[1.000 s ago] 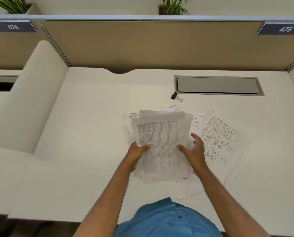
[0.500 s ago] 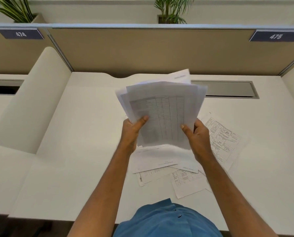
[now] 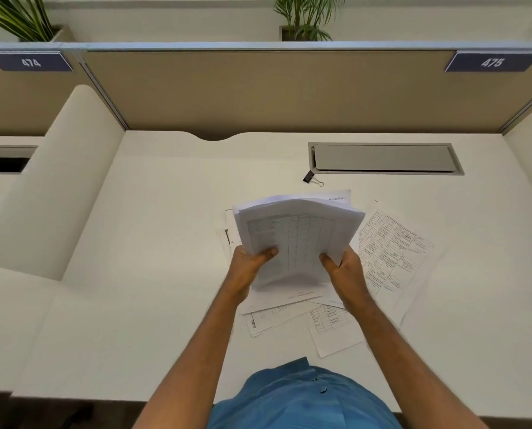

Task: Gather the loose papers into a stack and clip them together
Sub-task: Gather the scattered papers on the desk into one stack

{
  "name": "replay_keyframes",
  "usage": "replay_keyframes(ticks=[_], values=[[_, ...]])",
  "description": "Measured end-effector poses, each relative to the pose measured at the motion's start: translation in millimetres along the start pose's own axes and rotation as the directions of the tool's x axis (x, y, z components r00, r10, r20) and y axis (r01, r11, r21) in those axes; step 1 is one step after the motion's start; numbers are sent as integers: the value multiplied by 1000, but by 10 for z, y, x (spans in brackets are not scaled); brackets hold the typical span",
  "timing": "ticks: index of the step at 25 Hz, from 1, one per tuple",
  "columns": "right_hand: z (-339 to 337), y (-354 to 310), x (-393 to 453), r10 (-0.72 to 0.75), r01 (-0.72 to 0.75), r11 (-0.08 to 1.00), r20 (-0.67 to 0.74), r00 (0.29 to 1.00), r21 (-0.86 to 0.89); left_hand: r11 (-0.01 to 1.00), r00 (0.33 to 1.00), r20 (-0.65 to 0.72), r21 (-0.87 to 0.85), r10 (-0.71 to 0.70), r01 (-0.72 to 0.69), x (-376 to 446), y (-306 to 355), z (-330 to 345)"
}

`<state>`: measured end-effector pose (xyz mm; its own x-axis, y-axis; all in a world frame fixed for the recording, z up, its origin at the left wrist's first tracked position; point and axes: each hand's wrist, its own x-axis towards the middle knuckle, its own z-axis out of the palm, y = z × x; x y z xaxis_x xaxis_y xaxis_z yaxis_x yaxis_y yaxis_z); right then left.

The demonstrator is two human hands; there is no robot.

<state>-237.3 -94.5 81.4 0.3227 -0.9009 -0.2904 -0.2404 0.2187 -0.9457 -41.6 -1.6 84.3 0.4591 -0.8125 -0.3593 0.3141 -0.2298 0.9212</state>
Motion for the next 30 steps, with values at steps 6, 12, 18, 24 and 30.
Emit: replay_keyframes(ticks=[6,12,18,24,30], values=[[-49,11,124,-67,63,993,-42,997,-105,999,994,-99,-30,-48,45,93,-18,-81],[14,544,281,67,-114,925,-140,988,-363,927,895,-410,238,-176,291,320,-504,-249],[-230,810,389,141,-303,832,-351,926,-465,899,865,-464,271,-190,343,385,-530,-282],[-237,861,459,231,-290,928,-248,941,-234,919,855,-469,193,-221,343,424,-502,-292],[-105,796,443,246,-259,947,-88,965,-190,925,933,-281,240,-226,296,401,-468,-208]])
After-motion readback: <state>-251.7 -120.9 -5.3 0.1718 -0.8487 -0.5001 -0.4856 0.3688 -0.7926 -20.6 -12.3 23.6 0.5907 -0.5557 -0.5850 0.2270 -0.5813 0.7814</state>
